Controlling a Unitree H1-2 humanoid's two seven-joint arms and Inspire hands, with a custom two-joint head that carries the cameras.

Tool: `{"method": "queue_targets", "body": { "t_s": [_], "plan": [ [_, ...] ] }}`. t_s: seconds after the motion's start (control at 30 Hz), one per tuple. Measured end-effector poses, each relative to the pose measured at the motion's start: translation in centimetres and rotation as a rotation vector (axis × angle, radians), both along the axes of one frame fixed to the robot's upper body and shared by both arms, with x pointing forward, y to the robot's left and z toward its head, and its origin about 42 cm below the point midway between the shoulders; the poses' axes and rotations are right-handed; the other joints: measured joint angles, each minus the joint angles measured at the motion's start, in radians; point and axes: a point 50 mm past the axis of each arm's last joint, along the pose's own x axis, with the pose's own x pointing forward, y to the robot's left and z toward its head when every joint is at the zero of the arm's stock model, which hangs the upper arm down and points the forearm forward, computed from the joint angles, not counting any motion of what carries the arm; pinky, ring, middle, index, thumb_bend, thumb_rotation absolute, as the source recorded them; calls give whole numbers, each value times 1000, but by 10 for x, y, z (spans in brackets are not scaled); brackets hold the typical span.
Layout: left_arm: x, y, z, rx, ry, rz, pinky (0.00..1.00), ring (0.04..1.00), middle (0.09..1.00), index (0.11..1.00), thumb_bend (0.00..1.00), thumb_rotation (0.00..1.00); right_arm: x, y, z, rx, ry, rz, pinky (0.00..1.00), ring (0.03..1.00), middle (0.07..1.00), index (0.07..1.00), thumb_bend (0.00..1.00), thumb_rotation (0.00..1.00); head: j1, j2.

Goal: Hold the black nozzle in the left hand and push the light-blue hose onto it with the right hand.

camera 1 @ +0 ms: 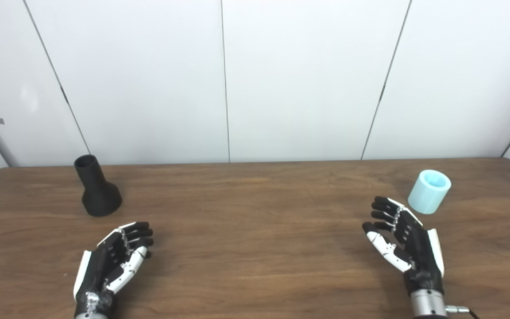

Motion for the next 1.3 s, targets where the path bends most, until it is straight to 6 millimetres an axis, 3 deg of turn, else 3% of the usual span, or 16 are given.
{"method": "queue_targets", "body": {
  "t_s": [0.37,0.53,0.67,0.9,0.97,1.07,1.17,1.23,1.3],
  "plan": [
    [0,0,0,-1,0,-1,572,648,673,661,288,129,-1,-1,0,11,-4,-1,649,716,733,714,287,285,-8,-3],
    [0,-1,0,-2,-1,-3,575,648,674,661,294,149,-11,-3,0,18,-1,-13,667,722,736,724,301,300,-2,-6],
    [0,0,0,-4,-1,-1,571,648,676,664,289,109,-18,-5,-1,16,4,-18,647,712,726,713,282,258,-2,-3],
    [-1,1,0,-7,-1,9,601,663,678,660,297,144,-29,-4,-2,2,10,-2,630,696,713,702,271,213,5,-6],
    [-2,2,0,-12,-3,19,618,667,680,668,310,75,-30,-4,-2,1,14,-2,640,702,715,703,272,213,11,-9],
    [-3,8,1,-1,-25,82,646,684,694,680,344,9,-29,-4,-2,0,21,-1,642,707,720,705,260,183,18,-11],
    [-3,22,6,79,-90,207,605,664,678,671,505,12,-29,-4,-2,0,23,6,658,713,725,711,267,187,21,-14],
    [-3,30,9,149,-106,300,555,635,655,652,678,119,-29,-5,-3,2,24,8,656,710,721,708,273,186,25,-17],
    [-4,35,11,231,-120,384,511,610,641,647,735,147,-29,-8,-4,5,27,4,660,715,727,712,277,195,47,-26]
  ]
}}
